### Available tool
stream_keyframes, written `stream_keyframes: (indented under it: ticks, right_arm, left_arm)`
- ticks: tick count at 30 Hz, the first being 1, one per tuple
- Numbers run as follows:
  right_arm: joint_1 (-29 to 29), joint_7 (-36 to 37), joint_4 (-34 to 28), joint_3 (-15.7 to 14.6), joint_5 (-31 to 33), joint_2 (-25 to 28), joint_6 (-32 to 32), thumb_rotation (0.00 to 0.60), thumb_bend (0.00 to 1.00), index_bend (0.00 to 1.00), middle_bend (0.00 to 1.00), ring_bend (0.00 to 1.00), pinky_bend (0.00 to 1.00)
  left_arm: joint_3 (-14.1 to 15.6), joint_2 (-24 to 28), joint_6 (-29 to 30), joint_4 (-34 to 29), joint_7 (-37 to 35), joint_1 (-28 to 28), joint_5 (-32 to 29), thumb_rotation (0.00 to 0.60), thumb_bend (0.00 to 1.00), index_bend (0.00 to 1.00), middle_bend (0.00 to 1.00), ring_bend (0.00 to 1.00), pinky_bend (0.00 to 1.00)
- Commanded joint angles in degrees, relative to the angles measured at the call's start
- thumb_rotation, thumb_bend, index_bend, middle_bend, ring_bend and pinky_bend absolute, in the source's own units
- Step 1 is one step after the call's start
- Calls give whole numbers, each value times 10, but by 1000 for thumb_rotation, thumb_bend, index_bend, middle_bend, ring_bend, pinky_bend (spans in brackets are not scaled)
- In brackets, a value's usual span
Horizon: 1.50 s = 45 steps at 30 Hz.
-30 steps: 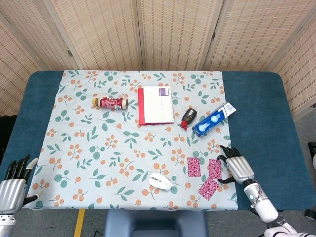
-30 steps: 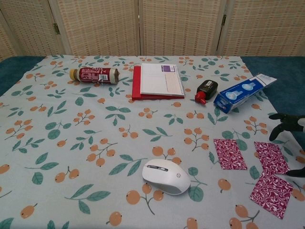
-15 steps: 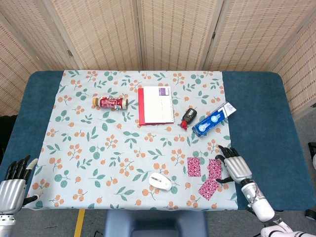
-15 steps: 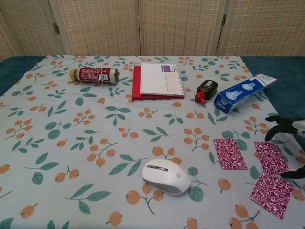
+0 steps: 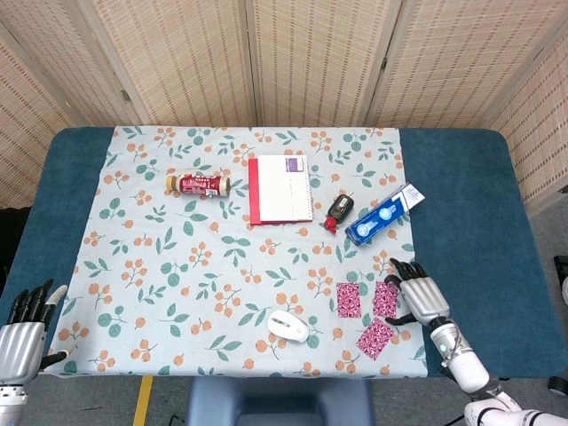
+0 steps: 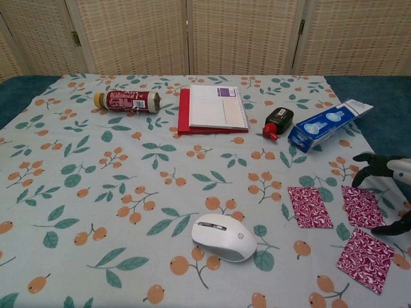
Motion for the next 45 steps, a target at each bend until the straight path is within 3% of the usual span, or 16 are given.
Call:
stream_keyframes:
  ticks: [1, 26, 36, 45]
  right_arm:
    - [1, -2, -1, 0, 4, 1, -3, 465, 110, 237, 14, 0, 0]
    - [-5, 23, -17, 3, 0, 15, 12, 485, 110, 307, 38, 0, 0]
    - [-7, 31, -84, 7, -25, 55, 38, 484, 110, 307, 38, 0, 0]
    - [30, 27, -99, 20, -16, 32, -10, 486, 110, 307, 36, 0, 0]
  left_arm:
    - [0, 0, 0, 0, 0, 0, 0, 600, 234, 131, 35, 75, 0]
    - [1, -2, 1, 3, -4, 0, 3, 600, 234, 130, 35, 75, 0]
    - [0, -1, 1, 2, -5, -1, 4, 600, 234, 129, 35, 75, 0]
    - [0, -3, 0, 6, -9, -3, 6, 600, 234, 129, 35, 75, 0]
